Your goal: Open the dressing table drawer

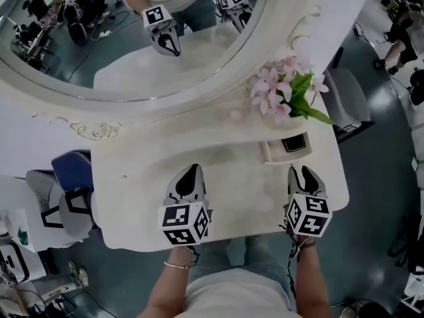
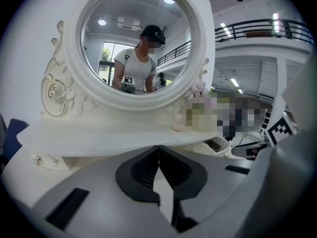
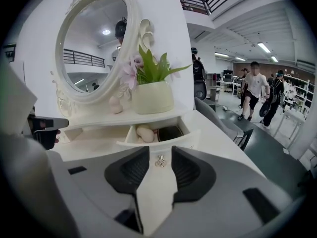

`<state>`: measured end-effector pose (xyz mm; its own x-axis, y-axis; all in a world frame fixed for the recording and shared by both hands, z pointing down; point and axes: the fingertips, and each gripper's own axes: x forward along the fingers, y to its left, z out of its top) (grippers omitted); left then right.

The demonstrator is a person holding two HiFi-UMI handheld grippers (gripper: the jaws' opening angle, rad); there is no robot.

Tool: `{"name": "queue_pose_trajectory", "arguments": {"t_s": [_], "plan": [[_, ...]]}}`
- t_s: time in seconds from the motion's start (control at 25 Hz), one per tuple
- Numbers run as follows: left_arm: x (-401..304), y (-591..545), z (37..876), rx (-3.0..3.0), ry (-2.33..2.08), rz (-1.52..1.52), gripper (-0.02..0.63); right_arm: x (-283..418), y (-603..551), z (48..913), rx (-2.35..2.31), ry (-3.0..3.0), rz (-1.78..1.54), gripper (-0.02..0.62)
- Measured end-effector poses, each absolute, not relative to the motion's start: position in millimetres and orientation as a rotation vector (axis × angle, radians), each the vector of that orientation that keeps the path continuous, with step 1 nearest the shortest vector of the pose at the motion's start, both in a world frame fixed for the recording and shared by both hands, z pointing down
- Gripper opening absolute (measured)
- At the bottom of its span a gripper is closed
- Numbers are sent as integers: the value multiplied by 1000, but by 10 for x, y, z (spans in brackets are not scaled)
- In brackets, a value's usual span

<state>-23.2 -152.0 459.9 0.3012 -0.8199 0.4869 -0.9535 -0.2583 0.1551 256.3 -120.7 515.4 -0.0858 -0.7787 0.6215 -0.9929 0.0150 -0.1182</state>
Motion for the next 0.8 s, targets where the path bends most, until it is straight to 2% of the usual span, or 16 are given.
{"name": "queue_pose_trajectory", "arguments": {"t_s": [0.28, 0.8], "plan": [[-97, -1775, 4203, 2283, -1542, 365, 18, 2680, -1280, 4688, 1927, -1952, 696, 140], [97, -2136, 3276, 2475, -1545, 187, 18, 3064, -1433, 3285, 2191, -2052, 399, 119]]}}
